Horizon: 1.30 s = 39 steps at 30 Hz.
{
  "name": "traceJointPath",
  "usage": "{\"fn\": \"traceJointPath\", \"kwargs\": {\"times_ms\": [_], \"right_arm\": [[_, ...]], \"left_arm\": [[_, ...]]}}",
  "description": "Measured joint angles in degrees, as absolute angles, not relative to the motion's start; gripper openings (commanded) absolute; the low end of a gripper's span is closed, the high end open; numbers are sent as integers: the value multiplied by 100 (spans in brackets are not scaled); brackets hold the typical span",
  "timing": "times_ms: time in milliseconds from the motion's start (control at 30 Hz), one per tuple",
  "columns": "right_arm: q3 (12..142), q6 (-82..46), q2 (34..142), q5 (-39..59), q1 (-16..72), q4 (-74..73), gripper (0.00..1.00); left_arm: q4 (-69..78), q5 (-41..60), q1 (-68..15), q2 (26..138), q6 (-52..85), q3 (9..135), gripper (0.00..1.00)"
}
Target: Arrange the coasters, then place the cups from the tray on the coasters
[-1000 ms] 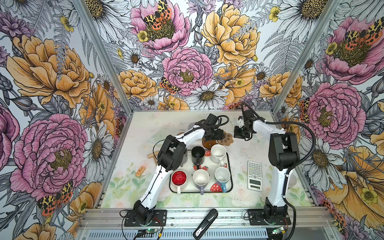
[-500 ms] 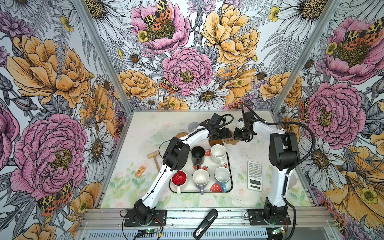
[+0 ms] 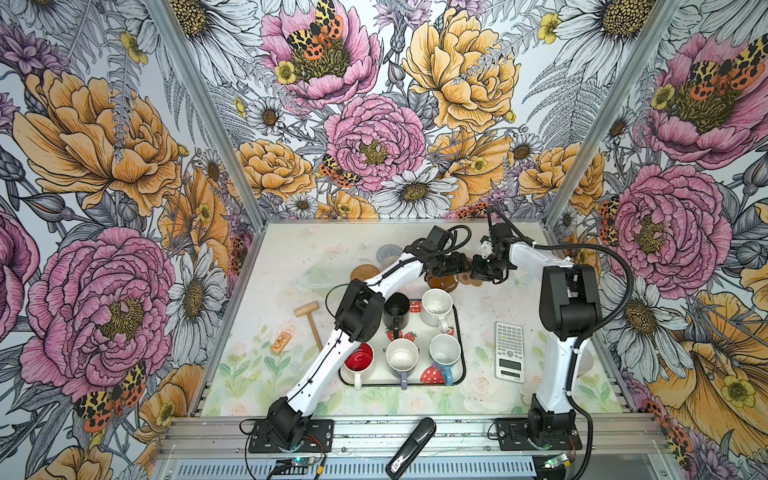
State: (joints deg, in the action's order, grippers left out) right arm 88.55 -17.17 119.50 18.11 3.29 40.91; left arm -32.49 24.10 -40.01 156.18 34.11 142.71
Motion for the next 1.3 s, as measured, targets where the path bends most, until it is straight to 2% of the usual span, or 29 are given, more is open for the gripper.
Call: {"fn": "traceJointPath", "kwargs": {"times_ms": [300, 467, 733, 867, 1100, 1300], "right_arm": [[9327, -1916, 12101, 1944, 329, 4086, 11], [9902, -2064, 12265, 2047, 342, 4075, 10], [10919, -2309, 13115, 2241, 497, 4003, 8], [11233, -2412, 13489, 2272, 587, 4012, 8], [11504, -2550, 13795, 2276, 681, 4014, 7], [11384, -2571, 13795, 2154, 676, 4001, 7]], "left_arm": [[-3459, 2032, -3966, 15338, 3085, 14118, 76], [-3520, 1778, -3887, 14803, 2827, 14059, 75], [-3413, 1144, -3721, 13157, 2591, 12665, 73], [-3411, 873, -3647, 12698, 2429, 11952, 72], [-3590, 631, -3647, 12641, 2248, 11067, 71], [-3708, 589, -3662, 12641, 2226, 10866, 71]]}}
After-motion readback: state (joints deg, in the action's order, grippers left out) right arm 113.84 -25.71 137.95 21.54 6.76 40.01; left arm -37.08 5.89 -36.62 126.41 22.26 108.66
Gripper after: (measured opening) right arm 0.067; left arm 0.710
